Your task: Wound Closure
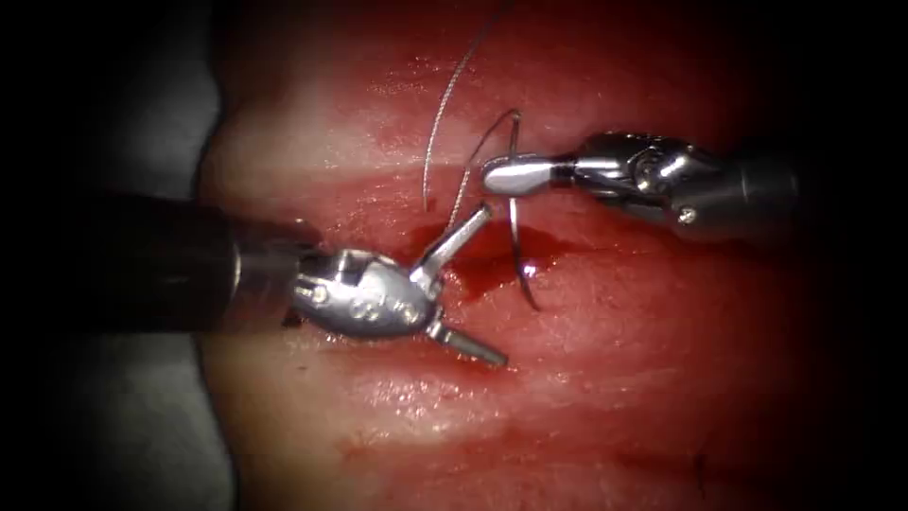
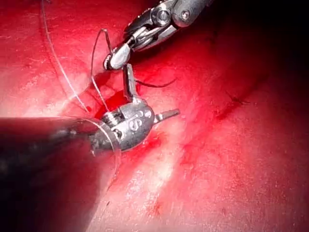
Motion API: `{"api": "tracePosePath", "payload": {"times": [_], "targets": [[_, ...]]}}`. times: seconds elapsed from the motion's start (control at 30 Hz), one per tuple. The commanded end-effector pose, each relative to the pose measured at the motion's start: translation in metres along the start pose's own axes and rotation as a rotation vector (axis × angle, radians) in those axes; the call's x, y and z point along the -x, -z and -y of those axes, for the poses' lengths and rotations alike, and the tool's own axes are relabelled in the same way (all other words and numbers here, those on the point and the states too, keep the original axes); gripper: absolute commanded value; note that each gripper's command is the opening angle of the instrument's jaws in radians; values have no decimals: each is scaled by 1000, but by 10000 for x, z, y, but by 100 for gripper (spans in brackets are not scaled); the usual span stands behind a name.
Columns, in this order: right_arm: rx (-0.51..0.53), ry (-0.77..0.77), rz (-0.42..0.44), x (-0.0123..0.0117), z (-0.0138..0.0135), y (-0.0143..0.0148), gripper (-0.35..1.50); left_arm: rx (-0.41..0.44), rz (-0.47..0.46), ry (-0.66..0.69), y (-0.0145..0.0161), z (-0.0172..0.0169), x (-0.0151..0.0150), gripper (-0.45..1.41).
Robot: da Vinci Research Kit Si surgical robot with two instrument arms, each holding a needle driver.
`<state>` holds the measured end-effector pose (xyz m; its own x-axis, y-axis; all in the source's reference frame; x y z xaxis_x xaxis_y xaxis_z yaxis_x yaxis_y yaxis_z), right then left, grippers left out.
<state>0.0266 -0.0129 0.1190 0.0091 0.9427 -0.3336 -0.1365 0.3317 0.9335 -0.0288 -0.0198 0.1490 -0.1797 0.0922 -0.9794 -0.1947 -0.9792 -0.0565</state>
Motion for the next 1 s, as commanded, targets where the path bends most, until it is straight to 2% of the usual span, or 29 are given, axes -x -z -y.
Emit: {"api": "tracePosePath", "payload": {"times": [0.03,0.1,0.17,0.3,0.37,0.43,0.53,0.63,0.67,0.77,0.83,0.9,1.0], "targets": [[1,-1,-5,7,-4,-5,-35,2,-19,39,-2,-9,1,135],[0,32,-14,6,-3,-5,-35,0,-63,107,1,-7,-7,133],[-4,77,-32,4,-3,-6,-35,-10,-98,153,6,-6,-13,116],[-11,156,-70,2,-3,-7,-35,58,-146,264,17,-9,-9,16],[-10,168,-71,1,-4,-7,-35,54,-128,280,20,-13,-2,-21],[-12,180,-70,1,-4,-7,-35,62,-90,307,21,-17,6,-45],[-17,198,-69,1,-3,-9,-35,83,15,365,22,-25,23,-45],[-20,228,-70,1,-2,-13,-35,111,174,366,25,-34,43,-40],[-28,235,-68,2,-1,-15,-35,98,262,356,26,-36,50,-33],[-38,271,-67,4,2,-21,-35,71,403,345,28,-35,66,-6],[-46,283,-66,5,5,-25,-35,56,426,339,30,-30,73,2],[-53,295,-65,6,7,-28,-35,21,445,335,32,-23,78,-5],[-61,306,-64,6,9,-31,-35,-15,495,338,30,-13,82,-5]]}}
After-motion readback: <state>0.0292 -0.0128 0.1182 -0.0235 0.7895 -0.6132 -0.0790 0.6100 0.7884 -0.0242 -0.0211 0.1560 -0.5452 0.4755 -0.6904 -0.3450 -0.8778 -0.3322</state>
